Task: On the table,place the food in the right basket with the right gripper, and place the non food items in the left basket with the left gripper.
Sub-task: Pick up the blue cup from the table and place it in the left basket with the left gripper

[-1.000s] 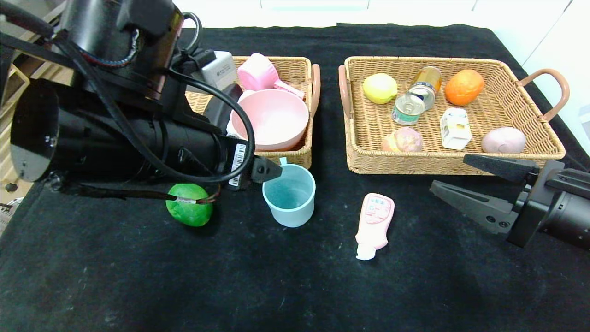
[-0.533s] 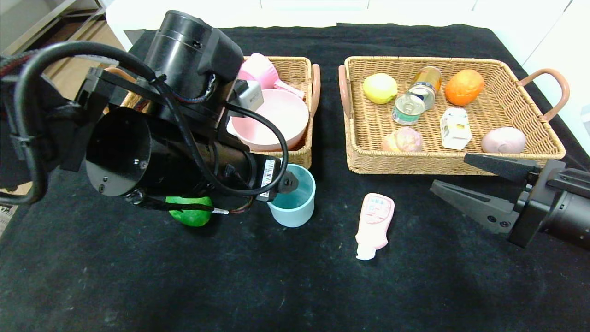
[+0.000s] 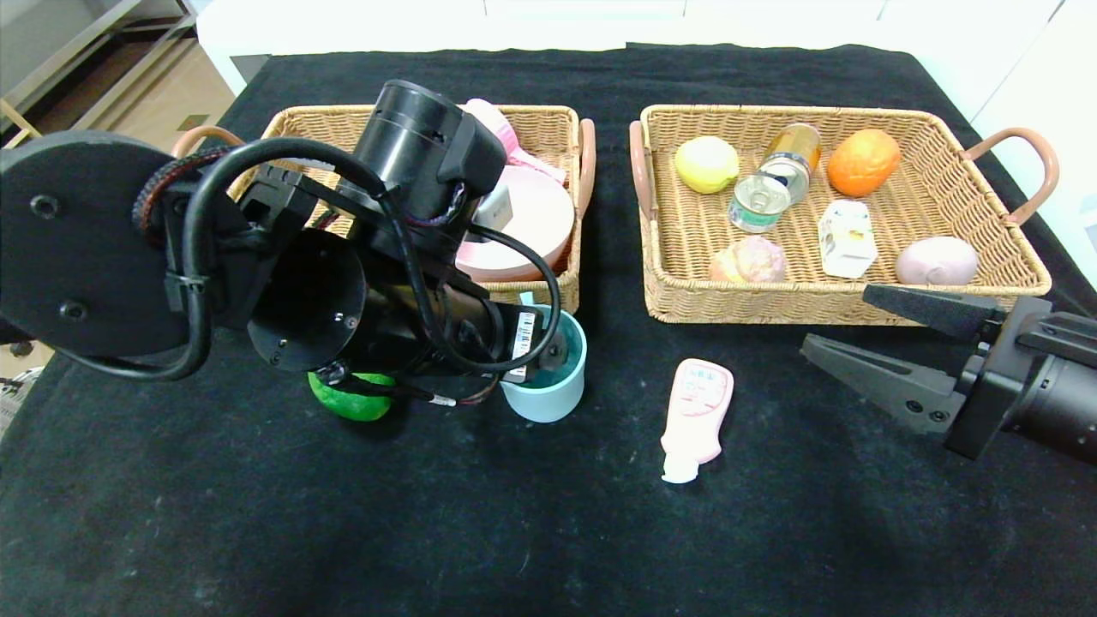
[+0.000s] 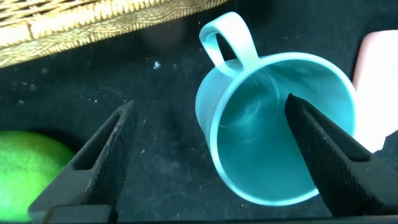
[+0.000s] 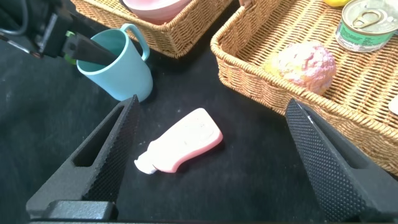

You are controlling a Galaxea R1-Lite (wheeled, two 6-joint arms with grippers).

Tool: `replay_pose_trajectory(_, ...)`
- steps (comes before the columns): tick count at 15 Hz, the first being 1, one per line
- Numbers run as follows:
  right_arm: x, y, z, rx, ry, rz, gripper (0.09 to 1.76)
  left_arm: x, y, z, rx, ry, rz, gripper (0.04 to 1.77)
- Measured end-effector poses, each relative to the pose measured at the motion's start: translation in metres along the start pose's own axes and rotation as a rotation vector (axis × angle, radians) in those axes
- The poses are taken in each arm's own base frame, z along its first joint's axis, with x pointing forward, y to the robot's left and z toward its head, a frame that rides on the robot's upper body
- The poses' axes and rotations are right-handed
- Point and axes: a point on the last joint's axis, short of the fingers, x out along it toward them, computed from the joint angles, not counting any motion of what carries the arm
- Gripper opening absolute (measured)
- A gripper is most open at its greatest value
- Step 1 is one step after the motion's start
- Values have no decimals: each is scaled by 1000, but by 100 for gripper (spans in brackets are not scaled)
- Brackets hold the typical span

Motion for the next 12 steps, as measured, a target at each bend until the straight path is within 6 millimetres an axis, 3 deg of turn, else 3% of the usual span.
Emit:
replay_pose_trajectory(6,0,0,0,0,1,0,171,11,-2,-2,4,19,9,171)
replay_pose_trajectory(9,0,0,0,0,1,0,171,13,-2,-3,6,25,10,118)
replay_pose_trajectory(12,0,0,0,-1,0,0,171,13,-2,-4,7,27,9,83)
